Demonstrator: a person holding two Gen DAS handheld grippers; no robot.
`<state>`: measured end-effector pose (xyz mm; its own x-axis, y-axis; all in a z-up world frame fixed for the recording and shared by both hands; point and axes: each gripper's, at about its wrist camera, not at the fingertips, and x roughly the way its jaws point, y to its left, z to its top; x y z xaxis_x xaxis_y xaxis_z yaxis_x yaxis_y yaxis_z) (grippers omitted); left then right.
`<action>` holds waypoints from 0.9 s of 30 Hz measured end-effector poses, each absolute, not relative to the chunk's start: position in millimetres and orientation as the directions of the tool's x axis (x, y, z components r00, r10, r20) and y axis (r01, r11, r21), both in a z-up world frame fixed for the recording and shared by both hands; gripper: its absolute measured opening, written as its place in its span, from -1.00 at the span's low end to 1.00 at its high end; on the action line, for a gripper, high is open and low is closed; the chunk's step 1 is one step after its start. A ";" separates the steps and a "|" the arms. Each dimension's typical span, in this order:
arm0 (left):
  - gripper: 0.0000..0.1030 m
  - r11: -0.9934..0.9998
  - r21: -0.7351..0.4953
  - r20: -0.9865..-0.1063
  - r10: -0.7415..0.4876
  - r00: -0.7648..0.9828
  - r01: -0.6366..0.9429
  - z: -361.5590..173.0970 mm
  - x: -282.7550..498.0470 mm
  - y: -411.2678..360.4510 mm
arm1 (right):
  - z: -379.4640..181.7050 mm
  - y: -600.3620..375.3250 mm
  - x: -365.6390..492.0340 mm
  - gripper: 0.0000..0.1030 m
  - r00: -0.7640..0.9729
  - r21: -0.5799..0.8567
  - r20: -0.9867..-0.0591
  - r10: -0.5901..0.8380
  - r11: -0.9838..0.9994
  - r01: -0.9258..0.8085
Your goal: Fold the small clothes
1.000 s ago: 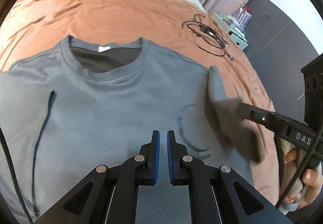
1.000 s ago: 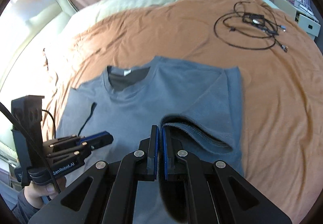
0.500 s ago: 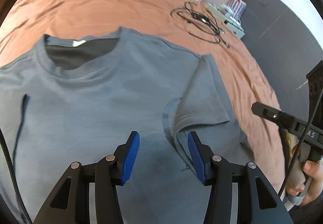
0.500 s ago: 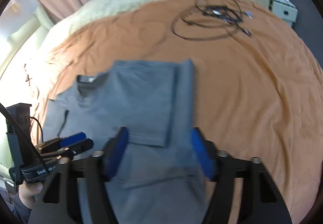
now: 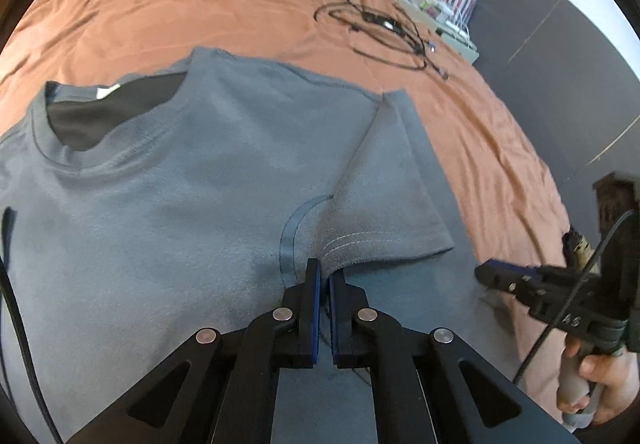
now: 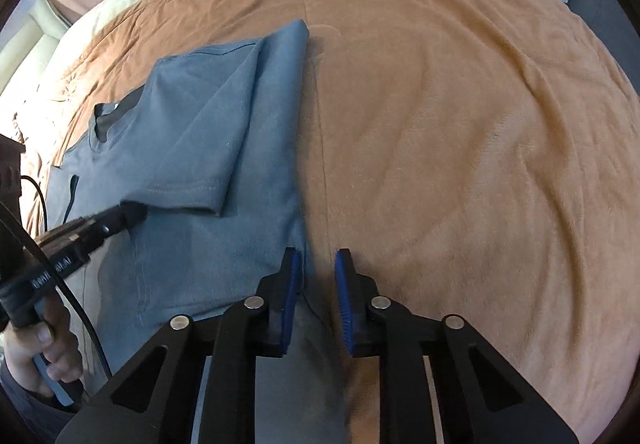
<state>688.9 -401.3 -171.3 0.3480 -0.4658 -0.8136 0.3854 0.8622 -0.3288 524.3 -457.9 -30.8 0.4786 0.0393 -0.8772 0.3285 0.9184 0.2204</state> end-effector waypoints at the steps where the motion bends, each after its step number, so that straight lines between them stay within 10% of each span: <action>1: -0.93 0.864 -0.334 -0.813 -0.466 0.348 0.377 -170.3 688.5 -399.1 | -31.0 -456.7 524.3 -0.72 0.479 0.218 -0.877 0.037 0.919 0.328; 14: -0.69 0.908 -0.276 -0.857 -0.381 0.349 0.314 -152.8 684.4 -374.5 | -12.6 -455.6 505.4 -0.70 0.525 0.257 -0.850 0.034 0.898 0.358; 19: -0.06 0.894 -0.264 -0.817 -0.406 0.408 0.361 -124.7 678.7 -386.5 | 3.4 -459.7 494.5 0.13 0.590 0.294 -0.807 0.035 0.889 0.351; 27: -0.06 0.847 -0.254 -0.817 -0.446 0.364 0.468 -131.3 675.4 -440.7 | 7.0 -471.8 472.0 0.13 0.607 0.291 -0.795 0.012 0.885 0.364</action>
